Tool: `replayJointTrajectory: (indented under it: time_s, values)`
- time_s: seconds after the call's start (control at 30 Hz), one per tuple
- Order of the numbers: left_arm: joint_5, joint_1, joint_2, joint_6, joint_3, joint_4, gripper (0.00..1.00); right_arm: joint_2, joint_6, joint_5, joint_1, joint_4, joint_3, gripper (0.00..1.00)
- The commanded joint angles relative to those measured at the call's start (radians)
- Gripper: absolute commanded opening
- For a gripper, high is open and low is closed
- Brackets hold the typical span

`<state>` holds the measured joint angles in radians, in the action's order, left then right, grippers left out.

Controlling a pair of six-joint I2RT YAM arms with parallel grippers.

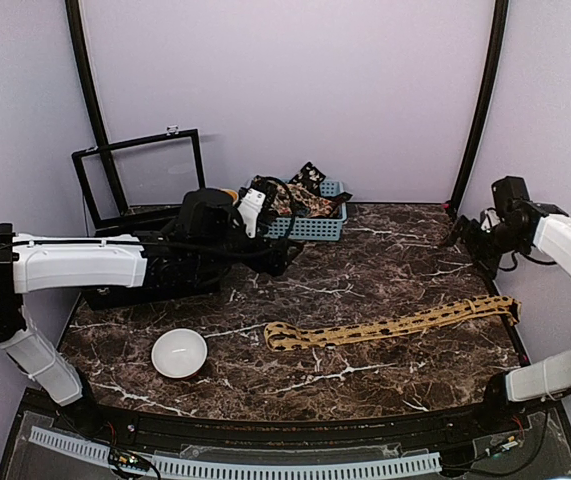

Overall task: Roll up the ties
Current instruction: Smooth out the tie at the center of the board.

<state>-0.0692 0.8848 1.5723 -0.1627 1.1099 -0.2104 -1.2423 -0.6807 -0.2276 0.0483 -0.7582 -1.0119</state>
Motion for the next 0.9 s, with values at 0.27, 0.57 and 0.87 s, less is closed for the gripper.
replayJointTrajectory:
  time_s: [0.27, 0.57, 0.87]
  values:
    - [0.388, -0.022, 0.182, 0.219, 0.074, 0.194, 0.99, -0.015, 0.048, -0.136, -0.083, 0.517, -0.15, 0.98]
    - [0.366, 0.068, 0.425, 0.35, 0.226, 0.249, 0.96, -0.278, 0.213, -0.423, -0.073, 0.311, -0.213, 0.97]
    - [0.341, 0.103, 0.505, 0.383, 0.238, 0.24, 0.95, -0.396, 0.266, -0.502, 0.005, 0.277, -0.043, 1.0]
